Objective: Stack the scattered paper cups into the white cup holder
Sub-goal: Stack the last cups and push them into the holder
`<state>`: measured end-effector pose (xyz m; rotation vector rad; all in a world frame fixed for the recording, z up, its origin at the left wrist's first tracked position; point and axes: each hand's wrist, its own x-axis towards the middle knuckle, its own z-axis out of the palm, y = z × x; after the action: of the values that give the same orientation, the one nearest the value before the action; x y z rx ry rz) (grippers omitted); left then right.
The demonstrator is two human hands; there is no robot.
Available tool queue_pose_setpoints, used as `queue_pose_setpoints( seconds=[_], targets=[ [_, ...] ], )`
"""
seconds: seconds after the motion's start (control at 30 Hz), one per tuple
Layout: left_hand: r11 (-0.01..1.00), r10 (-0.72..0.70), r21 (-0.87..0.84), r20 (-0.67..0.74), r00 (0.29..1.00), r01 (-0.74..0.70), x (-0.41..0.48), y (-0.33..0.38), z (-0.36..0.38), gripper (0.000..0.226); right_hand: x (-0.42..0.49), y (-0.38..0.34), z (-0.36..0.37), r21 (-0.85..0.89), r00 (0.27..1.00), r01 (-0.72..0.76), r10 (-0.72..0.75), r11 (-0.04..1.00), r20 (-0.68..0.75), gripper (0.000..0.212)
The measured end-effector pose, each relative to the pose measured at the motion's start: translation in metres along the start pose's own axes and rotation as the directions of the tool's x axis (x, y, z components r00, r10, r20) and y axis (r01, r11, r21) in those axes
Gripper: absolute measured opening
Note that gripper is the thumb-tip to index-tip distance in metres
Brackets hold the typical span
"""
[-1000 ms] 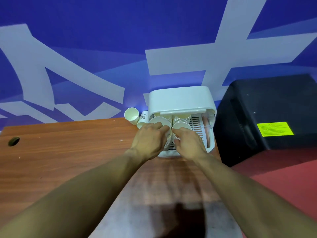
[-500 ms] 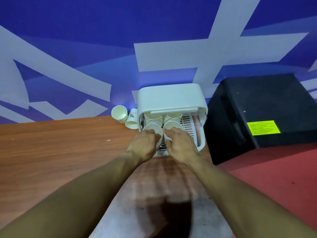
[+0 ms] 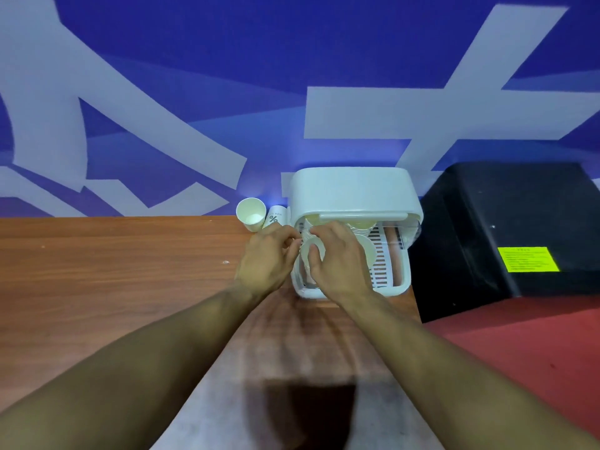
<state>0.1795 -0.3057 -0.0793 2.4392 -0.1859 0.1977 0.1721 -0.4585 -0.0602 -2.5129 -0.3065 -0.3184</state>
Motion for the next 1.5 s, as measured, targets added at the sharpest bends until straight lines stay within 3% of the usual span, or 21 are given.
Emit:
queue_pose_setpoints(
  seconds=[0.17,0.33,0.47,0.53,0.63,0.77,0.87,0.97,1.03,1.13,1.23,1.4,1.5],
  targets=[
    [0.985,-0.172,0.028,0.018,0.985,0.172,0.002,-0.041,-0.023,0.014,0.012,-0.044,0.033,0.116,0.998,-0.046,0.040,0.992,0.055,0.029],
    [0.957,-0.290,0.061,0.151,0.945,0.284,0.013,-0.080,-0.034,0.025,0.024,-0.069,0.072,0.152,0.937,-0.266,0.218,0.952,0.273,0.028],
    [0.951,-0.295,0.180,0.281,0.913,0.252,0.030,-0.107,-0.032,0.026,0.048,-0.072,0.103,0.285,0.746,-0.638,0.483,0.716,0.457,0.034],
    [0.950,-0.277,0.231,0.325,0.904,0.208,0.039,-0.120,-0.027,0.030,0.056,-0.067,0.117,0.319,0.676,-0.724,0.535,0.612,0.507,0.030],
    [0.955,-0.258,0.244,0.391,0.884,0.171,0.051,-0.132,-0.018,0.035,0.065,-0.056,0.133,0.365,0.607,-0.793,0.585,0.488,0.537,0.032],
    [0.951,-0.226,0.301,0.536,0.813,0.066,0.063,-0.157,0.002,0.040,0.074,-0.047,0.149,0.419,0.497,-0.863,0.617,0.281,0.610,0.062],
    [0.940,-0.253,0.337,0.568,0.783,0.060,0.066,-0.163,0.007,0.034,0.079,-0.048,0.161,0.446,0.459,-0.872,0.649,0.201,0.607,0.086],
    [0.916,-0.247,0.399,0.492,0.835,0.036,0.063,-0.161,0.005,0.027,0.084,-0.044,0.168,0.476,0.414,-0.873,0.685,0.110,0.600,0.089],
    [0.905,-0.222,0.424,0.446,0.867,0.014,0.058,-0.158,-0.003,0.025,0.086,-0.045,0.167,0.498,0.401,-0.864,0.709,0.081,0.580,0.080],
    [0.883,-0.206,0.470,0.379,0.902,0.004,0.052,-0.151,-0.021,0.026,0.083,-0.053,0.163,0.530,0.425,-0.840,0.750,0.117,0.507,0.051],
    [0.839,-0.126,0.543,0.270,0.955,-0.042,0.043,-0.139,-0.042,0.030,0.074,-0.062,0.158,0.489,0.485,-0.832,0.772,0.262,0.411,0.028],
    [0.847,-0.033,0.530,0.128,0.991,-0.040,0.018,-0.110,-0.079,0.043,0.057,-0.079,0.123,0.391,0.676,-0.723,0.700,0.569,0.230,0.016],
    [0.849,0.041,0.527,0.004,0.999,-0.037,0.006,-0.082,-0.100,0.035,0.045,-0.090,0.088,0.362,0.784,-0.607,0.607,0.708,0.128,0.011]
  ],
)
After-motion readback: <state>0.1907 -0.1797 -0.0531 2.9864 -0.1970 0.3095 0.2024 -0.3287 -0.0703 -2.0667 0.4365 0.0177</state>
